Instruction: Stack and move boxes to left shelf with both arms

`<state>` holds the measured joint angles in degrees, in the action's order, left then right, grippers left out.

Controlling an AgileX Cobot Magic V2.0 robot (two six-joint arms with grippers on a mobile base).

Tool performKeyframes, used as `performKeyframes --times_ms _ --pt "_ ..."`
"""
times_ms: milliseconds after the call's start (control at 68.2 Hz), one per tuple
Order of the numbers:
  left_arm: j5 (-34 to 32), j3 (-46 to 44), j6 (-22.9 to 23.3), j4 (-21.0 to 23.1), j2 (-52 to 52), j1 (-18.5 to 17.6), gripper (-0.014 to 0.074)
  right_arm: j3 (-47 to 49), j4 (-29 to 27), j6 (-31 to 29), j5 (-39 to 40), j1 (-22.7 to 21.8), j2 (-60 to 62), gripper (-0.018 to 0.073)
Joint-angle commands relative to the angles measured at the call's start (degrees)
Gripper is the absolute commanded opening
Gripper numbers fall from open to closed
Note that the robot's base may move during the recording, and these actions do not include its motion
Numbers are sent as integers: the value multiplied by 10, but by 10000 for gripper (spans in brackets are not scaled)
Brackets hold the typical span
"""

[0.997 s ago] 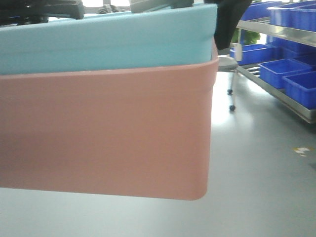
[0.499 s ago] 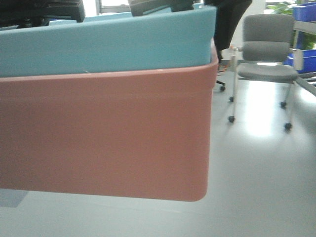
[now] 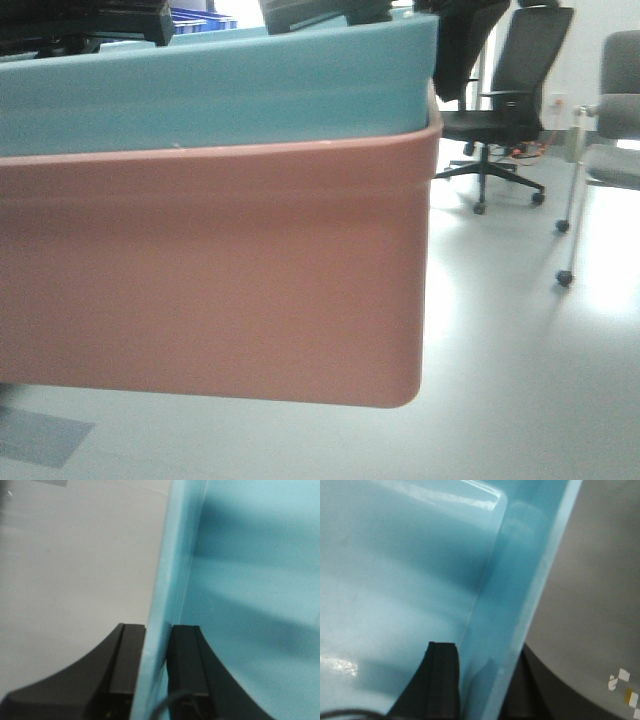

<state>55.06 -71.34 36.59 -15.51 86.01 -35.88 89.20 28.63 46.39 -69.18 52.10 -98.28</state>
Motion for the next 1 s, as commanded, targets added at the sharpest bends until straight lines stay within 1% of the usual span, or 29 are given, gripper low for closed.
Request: performKeyframes --times_ms 0,983 --pt "-86 -31 15 70 -26 -21 -10 28 -11 17 90 9 22 53" --pt "-86 -31 15 70 -26 -21 -10 28 -11 17 91 9 22 53"
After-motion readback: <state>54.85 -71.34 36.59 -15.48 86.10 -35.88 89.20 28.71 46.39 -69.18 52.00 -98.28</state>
